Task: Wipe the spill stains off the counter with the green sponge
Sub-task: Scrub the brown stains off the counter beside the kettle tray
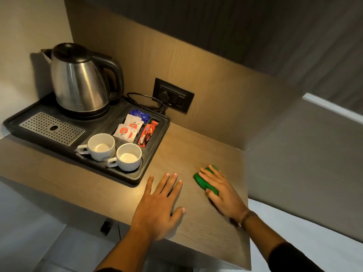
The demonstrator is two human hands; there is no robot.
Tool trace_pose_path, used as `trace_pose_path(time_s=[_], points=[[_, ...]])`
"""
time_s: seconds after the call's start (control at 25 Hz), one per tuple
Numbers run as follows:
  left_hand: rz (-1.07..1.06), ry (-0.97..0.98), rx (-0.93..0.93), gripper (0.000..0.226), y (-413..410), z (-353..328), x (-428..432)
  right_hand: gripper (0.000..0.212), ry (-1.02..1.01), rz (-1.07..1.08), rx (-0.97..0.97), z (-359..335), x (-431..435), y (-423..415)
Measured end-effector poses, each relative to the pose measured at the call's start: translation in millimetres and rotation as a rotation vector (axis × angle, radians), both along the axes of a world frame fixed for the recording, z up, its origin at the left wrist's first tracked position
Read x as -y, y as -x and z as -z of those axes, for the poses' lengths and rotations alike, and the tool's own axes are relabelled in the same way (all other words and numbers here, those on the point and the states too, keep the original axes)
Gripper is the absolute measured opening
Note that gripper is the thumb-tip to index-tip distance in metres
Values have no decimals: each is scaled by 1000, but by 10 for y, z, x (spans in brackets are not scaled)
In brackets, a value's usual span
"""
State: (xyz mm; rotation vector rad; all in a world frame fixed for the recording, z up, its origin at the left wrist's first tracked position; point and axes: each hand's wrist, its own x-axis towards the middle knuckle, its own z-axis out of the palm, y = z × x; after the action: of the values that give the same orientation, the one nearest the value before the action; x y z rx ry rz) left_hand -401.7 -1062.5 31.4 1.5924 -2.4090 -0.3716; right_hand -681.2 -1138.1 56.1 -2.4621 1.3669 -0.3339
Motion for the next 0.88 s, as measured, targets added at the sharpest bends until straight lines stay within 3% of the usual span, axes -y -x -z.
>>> trace_pose_path(time_s=[0.08,0.2,0.28,0.32,0.44,0.52,0.6,0.76,0.88], points=[[-4,1,6,79,1,26,-58,57,-22,169,21,-35,-17,222],[69,-6,28,80,-15,81,-92,53,-19,596,48,-114,322,124],[77,4,44,80,30,-6,-41,53,0,677,20,-212,473,-111],[109,13,45,80,88,-68,3,53,16,679,23,-283,430,-160],[84,22,48,79,115,-89,10,57,22,346,-4,-132,-206,-282],[65,12,59,80,91,-45,-38,61,-3,240,-24,-30,-743,-140],[39,13,70,81,39,-11,-30,59,-14,291,-14,-50,-741,46],[-6,14,94,81,-23,-39,66,54,-5,647,57,-251,-120,-332],[22,9,104,81,-8,-22,7,59,12,497,46,-63,-547,-730]])
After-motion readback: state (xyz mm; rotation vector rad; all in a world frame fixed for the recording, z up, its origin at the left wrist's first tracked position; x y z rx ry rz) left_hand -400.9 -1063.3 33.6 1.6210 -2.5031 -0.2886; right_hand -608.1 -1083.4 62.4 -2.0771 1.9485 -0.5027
